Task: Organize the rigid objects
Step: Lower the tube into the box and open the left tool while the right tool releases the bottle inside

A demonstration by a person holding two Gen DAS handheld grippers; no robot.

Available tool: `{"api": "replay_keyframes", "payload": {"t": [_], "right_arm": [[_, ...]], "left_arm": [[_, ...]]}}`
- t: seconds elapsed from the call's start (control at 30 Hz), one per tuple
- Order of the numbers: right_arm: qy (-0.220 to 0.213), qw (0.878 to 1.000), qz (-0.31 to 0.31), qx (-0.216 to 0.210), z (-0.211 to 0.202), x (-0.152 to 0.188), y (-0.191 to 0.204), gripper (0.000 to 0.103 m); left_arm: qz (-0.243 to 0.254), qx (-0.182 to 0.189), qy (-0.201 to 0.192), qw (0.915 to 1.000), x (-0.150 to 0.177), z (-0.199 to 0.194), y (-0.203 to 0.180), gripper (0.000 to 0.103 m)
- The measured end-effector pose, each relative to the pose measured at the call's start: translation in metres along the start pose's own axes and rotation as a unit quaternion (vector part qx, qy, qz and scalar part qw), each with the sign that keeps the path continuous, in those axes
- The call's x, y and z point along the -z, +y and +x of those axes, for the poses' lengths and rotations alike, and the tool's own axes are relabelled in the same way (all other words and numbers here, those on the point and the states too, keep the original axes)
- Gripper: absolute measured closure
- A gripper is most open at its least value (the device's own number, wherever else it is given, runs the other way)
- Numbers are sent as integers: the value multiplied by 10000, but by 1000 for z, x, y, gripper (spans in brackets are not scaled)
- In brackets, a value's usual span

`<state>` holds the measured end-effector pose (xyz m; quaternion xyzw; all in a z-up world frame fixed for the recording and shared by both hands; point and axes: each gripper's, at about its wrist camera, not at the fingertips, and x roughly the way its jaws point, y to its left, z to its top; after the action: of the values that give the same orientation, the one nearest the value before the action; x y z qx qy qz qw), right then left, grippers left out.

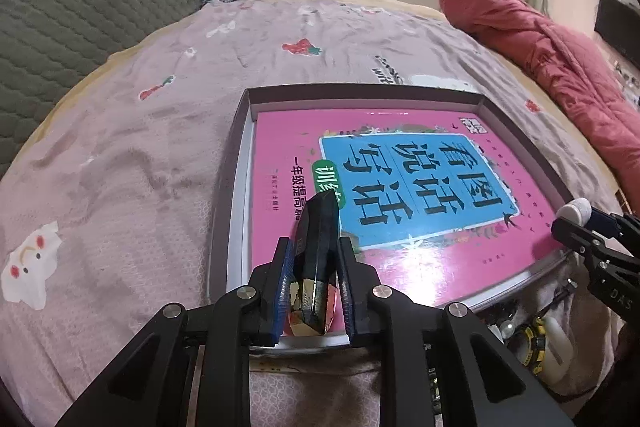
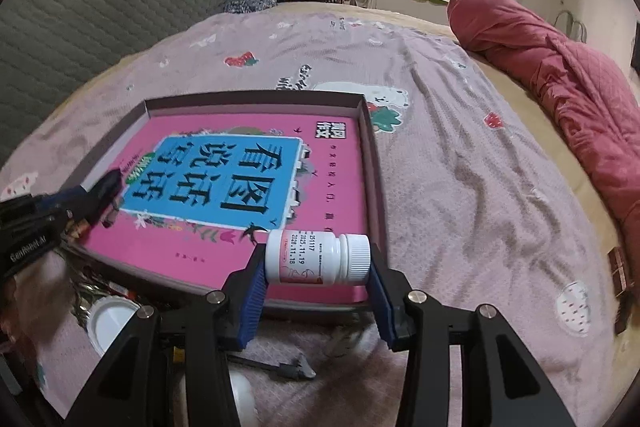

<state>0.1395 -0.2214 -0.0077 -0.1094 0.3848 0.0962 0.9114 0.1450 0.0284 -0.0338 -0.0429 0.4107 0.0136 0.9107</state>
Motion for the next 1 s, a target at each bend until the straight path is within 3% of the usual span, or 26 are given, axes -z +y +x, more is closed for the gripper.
{"api": "replay_keyframes", "payload": {"t": [0.17, 0.23, 0.47, 0.87, 1.0], "right_arm": [[4, 9999, -95, 72, -1, 1, 2, 56], [-25, 9999, -87, 92, -2, 1, 2, 56], [-62, 10000, 10, -18, -8, 5, -3, 56], [-83, 9996, 208, -186, -14, 8, -7, 57], [-81, 9996, 212, -174, -11, 8, -6, 57]], "left_arm": [[51, -67, -69, 9999, 5, -2, 1, 78], [-3, -71, -23, 10000, 9, -2, 4, 72], [78, -70, -194, 9998, 16, -9, 6, 66], [68, 28, -196, 9998, 18, -16, 6, 64], [114, 60, -208, 9997, 18, -19, 3, 56]]}}
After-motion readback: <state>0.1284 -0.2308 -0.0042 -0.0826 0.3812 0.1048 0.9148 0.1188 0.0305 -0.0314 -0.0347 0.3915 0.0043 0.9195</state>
